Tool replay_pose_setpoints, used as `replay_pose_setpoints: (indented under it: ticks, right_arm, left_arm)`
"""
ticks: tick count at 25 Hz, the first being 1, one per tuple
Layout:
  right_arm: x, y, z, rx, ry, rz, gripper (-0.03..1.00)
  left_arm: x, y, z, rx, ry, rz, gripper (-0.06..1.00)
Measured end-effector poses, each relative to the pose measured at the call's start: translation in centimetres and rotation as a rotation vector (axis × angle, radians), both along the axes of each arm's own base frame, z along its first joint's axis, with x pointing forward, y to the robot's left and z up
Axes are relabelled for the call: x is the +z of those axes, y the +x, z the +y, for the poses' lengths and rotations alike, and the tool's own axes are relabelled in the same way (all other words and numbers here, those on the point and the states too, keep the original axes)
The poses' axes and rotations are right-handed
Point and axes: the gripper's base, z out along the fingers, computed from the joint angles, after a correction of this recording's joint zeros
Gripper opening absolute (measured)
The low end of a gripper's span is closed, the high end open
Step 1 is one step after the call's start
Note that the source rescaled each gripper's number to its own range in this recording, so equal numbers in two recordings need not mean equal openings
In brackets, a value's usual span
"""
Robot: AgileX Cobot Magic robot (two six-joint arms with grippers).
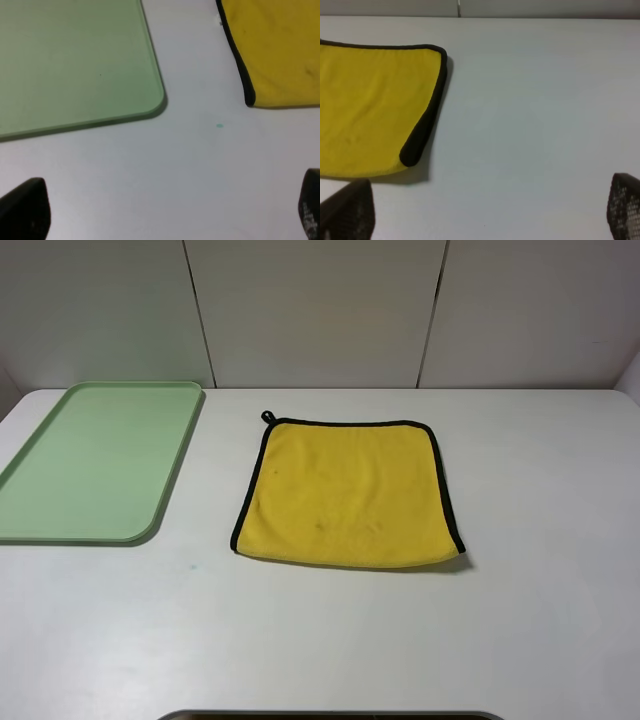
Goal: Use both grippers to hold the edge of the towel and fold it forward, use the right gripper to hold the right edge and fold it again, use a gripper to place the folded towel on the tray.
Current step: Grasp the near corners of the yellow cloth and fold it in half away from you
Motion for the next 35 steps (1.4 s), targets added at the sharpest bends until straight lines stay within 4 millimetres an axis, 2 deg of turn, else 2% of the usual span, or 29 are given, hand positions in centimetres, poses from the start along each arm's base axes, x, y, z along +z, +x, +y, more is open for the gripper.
replay_pose_setpoints:
  ticks: [35]
  right_arm:
    - [0.00,0.00,0.00,0.000,0.000,0.000,1.00]
  left_arm:
    - [0.00,0.00,0.01,0.000,0.001,0.000,1.00]
